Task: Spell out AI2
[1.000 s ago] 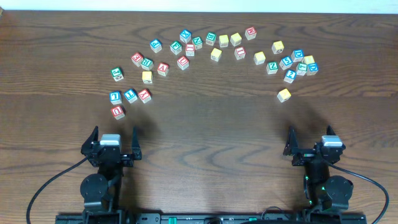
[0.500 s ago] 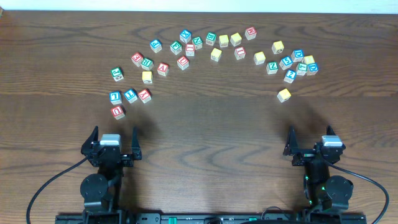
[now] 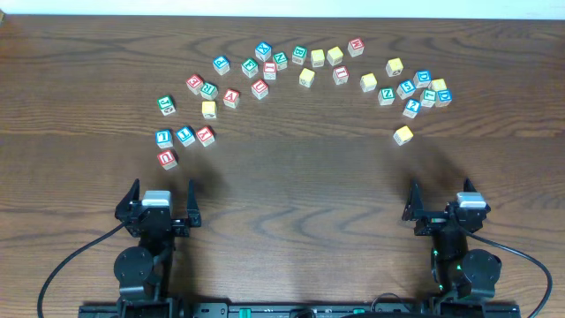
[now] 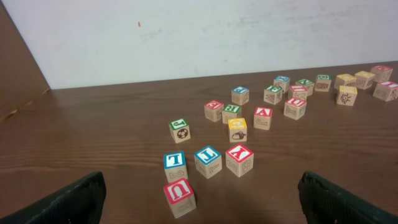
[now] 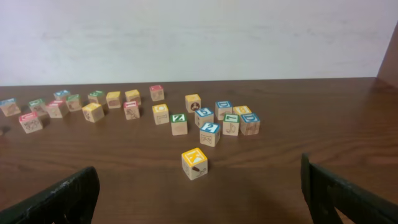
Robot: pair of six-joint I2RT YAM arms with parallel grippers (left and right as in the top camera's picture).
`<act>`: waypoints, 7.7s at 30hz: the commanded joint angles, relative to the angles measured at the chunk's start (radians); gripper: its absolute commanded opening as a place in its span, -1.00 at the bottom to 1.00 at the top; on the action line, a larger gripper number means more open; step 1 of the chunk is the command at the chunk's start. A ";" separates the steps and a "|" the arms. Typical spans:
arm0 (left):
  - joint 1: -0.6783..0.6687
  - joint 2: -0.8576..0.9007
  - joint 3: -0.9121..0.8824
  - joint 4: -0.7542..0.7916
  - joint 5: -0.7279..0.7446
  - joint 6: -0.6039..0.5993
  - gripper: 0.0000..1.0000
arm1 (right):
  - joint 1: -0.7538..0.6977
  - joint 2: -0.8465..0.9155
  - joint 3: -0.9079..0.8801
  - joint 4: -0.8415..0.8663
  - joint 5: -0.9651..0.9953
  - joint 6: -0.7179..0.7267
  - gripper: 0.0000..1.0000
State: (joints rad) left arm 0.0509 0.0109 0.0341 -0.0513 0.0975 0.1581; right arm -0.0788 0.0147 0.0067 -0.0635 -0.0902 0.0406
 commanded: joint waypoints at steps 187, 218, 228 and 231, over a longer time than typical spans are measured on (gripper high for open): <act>-0.285 2.303 1.809 -0.582 -0.207 -0.082 0.43 | -0.005 1.280 1.451 -1.054 -0.304 -0.046 0.82; -0.284 2.316 1.801 -0.625 -0.185 -0.131 -0.21 | -0.005 1.280 1.451 -1.050 -0.282 -0.045 0.96; -0.284 2.311 1.807 -0.625 -0.185 -0.151 -0.24 | -0.005 1.280 1.451 -1.047 -0.282 -0.046 0.97; -0.284 2.293 1.812 -0.624 -0.185 -0.196 -0.24 | -0.005 1.280 1.451 -1.047 -0.282 -0.046 0.98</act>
State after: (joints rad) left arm -0.2337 2.3257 1.8263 -0.6731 -0.0845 0.0097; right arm -0.0811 1.2968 1.4406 -1.1107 -0.3759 -0.0078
